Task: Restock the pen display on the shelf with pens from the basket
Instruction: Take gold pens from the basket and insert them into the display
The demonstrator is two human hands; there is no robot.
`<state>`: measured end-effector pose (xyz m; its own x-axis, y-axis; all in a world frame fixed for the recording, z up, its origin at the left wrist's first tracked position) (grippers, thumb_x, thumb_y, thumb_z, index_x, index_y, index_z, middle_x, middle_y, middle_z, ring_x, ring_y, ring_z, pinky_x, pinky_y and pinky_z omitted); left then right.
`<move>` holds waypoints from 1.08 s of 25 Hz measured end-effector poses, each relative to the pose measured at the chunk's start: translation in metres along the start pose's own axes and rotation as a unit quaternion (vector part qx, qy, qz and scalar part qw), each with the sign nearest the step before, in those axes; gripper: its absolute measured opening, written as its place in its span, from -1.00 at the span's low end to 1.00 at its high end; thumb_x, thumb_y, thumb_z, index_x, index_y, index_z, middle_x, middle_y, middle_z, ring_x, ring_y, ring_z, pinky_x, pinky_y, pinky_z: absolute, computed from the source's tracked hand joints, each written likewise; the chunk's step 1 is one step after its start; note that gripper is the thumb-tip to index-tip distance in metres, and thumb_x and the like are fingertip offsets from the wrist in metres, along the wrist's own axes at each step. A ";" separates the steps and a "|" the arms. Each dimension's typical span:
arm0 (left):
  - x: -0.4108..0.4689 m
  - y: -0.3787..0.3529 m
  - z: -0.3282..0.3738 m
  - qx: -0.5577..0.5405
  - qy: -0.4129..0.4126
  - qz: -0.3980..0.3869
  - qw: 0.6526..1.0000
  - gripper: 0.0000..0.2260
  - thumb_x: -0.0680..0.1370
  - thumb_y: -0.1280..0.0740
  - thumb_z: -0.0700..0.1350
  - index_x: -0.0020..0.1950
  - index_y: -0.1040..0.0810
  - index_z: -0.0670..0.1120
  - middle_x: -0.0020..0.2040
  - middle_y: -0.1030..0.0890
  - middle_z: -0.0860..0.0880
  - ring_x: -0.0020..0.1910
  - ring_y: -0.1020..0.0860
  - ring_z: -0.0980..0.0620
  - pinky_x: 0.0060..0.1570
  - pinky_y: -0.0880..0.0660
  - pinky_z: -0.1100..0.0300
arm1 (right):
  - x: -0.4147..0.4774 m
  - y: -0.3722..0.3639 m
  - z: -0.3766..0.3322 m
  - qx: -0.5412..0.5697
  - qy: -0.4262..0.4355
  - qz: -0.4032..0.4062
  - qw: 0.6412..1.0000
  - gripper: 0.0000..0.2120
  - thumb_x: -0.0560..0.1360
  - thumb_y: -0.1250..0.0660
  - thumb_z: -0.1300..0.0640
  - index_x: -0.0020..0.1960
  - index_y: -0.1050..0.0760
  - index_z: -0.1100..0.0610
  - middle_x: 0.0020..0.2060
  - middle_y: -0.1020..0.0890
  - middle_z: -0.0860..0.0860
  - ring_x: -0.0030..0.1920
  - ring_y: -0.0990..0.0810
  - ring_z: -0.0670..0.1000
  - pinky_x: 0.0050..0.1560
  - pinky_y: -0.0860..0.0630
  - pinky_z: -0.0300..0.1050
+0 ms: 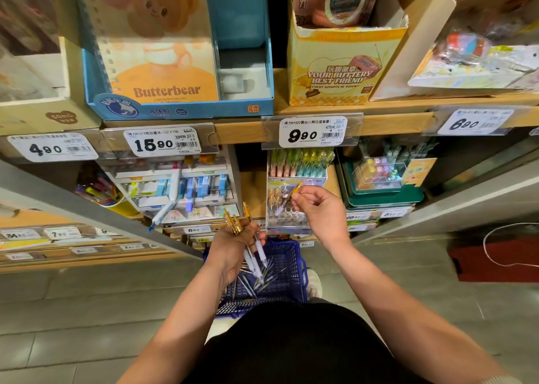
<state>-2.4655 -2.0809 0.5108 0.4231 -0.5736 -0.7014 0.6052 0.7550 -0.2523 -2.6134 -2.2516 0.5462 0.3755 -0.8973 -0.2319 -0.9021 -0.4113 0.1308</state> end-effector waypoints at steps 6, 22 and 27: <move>-0.003 0.001 0.001 -0.005 0.001 -0.008 1.000 -0.93 0.65 -0.28 -0.31 0.11 -0.51 -0.24 0.02 -0.66 -0.27 -0.18 -0.70 -0.08 0.01 -0.65 -0.02 | 0.002 -0.019 0.014 -0.145 0.051 0.005 0.988 -0.86 0.52 -0.49 0.13 0.07 -0.67 0.05 -0.22 -0.67 -0.27 -0.13 -0.66 -0.32 0.02 -0.55 -0.43; -0.005 0.016 0.002 -0.048 0.022 0.023 0.998 -0.87 0.65 -0.30 -0.27 0.18 -0.53 -0.24 0.03 -0.61 -0.23 -0.18 -0.68 -0.09 -0.06 -0.68 0.04 | 0.011 -0.059 0.045 -0.377 0.028 -0.037 0.925 -0.93 0.58 -0.41 0.11 -0.01 -0.66 0.08 -0.29 -0.68 -0.03 -0.50 -0.42 -0.27 -0.51 -0.28 -0.44; -0.004 0.016 -0.001 -0.043 0.022 0.026 0.999 -0.82 0.64 -0.31 -0.29 0.23 -0.53 -0.28 0.00 -0.61 -0.24 -0.14 -0.66 -0.12 -0.04 -0.68 0.02 | 0.011 -0.058 0.050 -0.368 -0.066 -0.068 0.925 -0.89 0.59 -0.38 0.12 0.01 -0.67 0.13 -0.21 -0.71 0.05 -0.28 -0.66 0.01 -0.16 -0.64 -0.10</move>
<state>-2.4580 -2.0658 0.5093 0.4215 -0.5206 -0.7425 0.5222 0.8087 -0.2706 -2.5680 -2.2295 0.4883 0.4010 -0.8222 -0.4040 -0.4413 -0.5598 0.7013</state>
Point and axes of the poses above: each hand's wrist, its own x-axis towards the middle knuckle, its own y-axis out of the back of the hand, z = x × y, the point moved 8 cm from there along x, towards the middle knuckle
